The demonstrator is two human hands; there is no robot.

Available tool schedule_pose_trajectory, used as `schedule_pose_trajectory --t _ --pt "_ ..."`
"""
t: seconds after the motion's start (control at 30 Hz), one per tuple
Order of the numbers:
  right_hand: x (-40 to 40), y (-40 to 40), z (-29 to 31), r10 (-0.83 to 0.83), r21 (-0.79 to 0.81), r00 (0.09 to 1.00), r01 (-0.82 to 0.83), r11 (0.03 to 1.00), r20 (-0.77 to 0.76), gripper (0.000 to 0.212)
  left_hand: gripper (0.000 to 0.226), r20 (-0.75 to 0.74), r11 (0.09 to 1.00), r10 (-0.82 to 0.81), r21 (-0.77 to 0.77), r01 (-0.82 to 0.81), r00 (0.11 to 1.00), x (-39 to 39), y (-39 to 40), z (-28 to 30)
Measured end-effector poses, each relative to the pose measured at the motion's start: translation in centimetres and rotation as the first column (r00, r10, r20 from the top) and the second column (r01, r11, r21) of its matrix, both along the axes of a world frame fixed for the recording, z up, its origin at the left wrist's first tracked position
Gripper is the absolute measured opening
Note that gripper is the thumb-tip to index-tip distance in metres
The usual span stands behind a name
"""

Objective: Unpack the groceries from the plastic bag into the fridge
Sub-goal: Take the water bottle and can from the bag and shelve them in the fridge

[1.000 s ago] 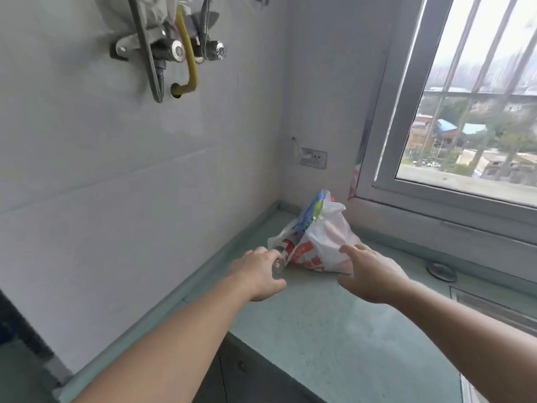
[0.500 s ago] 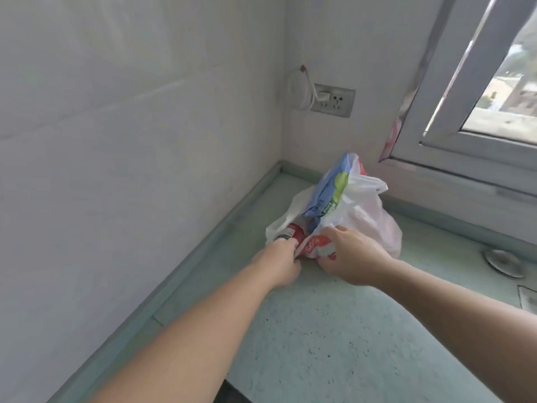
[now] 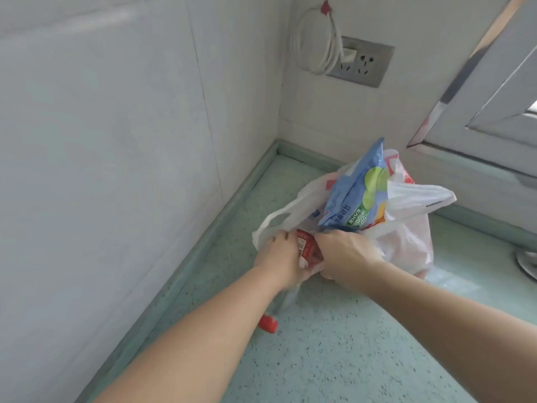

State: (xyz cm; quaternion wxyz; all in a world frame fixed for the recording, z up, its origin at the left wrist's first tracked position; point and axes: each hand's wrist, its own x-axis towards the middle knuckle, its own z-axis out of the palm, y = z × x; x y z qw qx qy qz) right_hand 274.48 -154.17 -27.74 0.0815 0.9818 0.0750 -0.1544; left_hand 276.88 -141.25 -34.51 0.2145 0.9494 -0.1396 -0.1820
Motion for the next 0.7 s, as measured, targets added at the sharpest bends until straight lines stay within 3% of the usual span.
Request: schedule_pose_trajectory --t 0.13,0.33,0.43,0.53,0.63,0.7 --pt "0.8 -2.9 -0.5 -0.147 0.008 0.989 0.148 0.989 -0.019 0.029 0.118 -0.143 0.998 -0.013 0.060 0.022 0.990 0.7 -0.4 -0.4" --pt "2.3 -4.2 -1.9 -0.272 0.121 0.961 0.266 0.956 0.043 0.019 0.121 -0.204 1.000 -0.013 -0.009 0.011 0.979 1.6 -0.2 -0.8" --pt "3.1 -4.1 -2.4 -0.287 0.164 0.957 0.277 0.947 0.041 0.024 0.113 -0.235 0.991 0.031 -0.120 -0.060 0.971 2.3 0.0 -0.2" --pt "3.5 -4.0 -2.8 -0.322 0.186 0.947 0.315 0.931 0.007 0.031 0.109 -0.364 0.949 0.101 -0.245 -0.200 0.926 3.2 0.3 1.0" --pt "3.5 -4.2 -3.2 -0.331 0.194 0.944 0.323 0.926 0.006 0.036 0.096 -0.559 0.864 0.118 -0.349 -0.362 0.820 3.5 0.5 2.6" --pt "3.3 -4.3 -3.4 -0.322 0.229 0.947 0.310 0.923 0.016 0.040 0.065 -0.702 0.786 0.080 -0.392 -0.477 0.708 3.7 0.5 3.6"
